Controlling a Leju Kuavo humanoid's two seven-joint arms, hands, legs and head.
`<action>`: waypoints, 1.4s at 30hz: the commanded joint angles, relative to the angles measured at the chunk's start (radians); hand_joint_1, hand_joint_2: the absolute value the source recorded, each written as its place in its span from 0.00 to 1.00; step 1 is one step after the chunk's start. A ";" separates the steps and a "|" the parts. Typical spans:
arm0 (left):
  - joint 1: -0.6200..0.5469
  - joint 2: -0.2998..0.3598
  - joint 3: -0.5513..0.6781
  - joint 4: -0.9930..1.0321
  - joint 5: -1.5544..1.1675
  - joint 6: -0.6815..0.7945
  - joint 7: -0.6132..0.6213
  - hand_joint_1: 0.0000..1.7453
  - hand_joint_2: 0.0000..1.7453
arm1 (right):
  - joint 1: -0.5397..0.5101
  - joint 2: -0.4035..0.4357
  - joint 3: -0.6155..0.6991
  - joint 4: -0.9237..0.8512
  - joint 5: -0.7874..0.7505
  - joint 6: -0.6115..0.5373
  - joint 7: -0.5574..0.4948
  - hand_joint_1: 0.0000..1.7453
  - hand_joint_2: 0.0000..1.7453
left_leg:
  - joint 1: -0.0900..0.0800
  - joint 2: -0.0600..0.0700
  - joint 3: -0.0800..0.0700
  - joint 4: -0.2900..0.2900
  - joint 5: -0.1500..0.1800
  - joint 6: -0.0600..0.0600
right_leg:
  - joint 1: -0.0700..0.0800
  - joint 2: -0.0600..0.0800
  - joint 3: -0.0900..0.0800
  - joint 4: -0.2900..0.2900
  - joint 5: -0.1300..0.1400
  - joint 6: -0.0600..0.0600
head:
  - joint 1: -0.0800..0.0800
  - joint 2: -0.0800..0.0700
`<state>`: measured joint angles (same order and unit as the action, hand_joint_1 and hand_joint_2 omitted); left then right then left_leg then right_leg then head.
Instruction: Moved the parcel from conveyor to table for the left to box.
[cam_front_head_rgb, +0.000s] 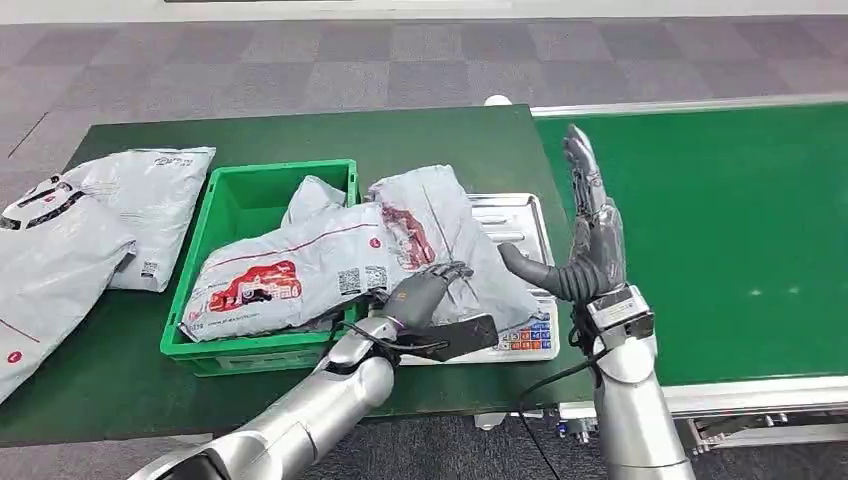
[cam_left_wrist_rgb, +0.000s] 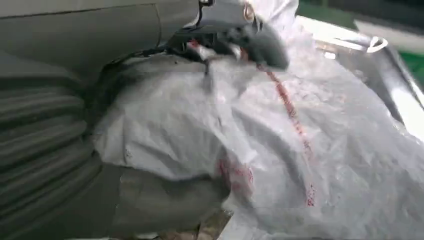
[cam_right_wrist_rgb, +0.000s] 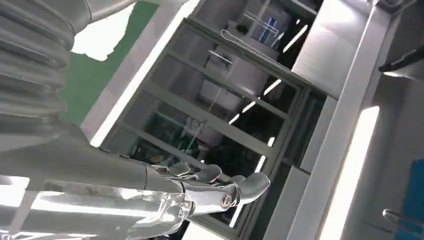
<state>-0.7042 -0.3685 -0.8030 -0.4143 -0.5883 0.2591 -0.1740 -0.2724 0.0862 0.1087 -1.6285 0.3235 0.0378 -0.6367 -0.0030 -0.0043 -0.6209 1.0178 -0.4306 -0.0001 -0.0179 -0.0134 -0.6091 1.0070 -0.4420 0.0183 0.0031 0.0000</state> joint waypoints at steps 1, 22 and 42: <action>0.032 0.033 0.326 -0.076 0.218 0.191 -0.342 1.00 1.00 | -0.050 -0.022 0.014 0.097 -0.017 0.034 0.001 0.00 1.00 | 0.001 0.004 0.003 -0.001 -0.001 -0.001 | 0.001 0.004 0.002 -0.002 0.001 -0.001 | 0.000 0.000; 0.217 0.194 0.246 -0.761 0.440 0.389 -0.524 1.00 1.00 | -0.047 -0.063 0.054 0.115 -0.066 0.005 0.004 0.00 1.00 | 0.001 0.005 0.002 -0.001 -0.001 -0.001 | 0.001 0.005 0.001 -0.001 0.001 -0.001 | 0.000 0.000; 0.464 0.177 0.527 -1.494 0.560 0.360 -0.524 1.00 1.00 | 0.018 -0.065 0.017 0.061 -0.068 -0.036 0.012 0.00 1.00 | 0.002 0.005 0.000 -0.001 -0.003 -0.002 | 0.001 0.004 -0.001 -0.001 -0.002 -0.002 | 0.000 0.000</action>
<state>-0.2778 -0.1965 -0.3631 -1.7667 0.0332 0.5203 -0.7011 -0.2289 0.0404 0.1087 -1.5942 0.2529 0.0027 -0.6325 -0.0021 -0.0027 -0.6221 1.0175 -0.4330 -0.0014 -0.0173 -0.0124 -0.6107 1.0070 -0.4443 0.0172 0.0031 0.0000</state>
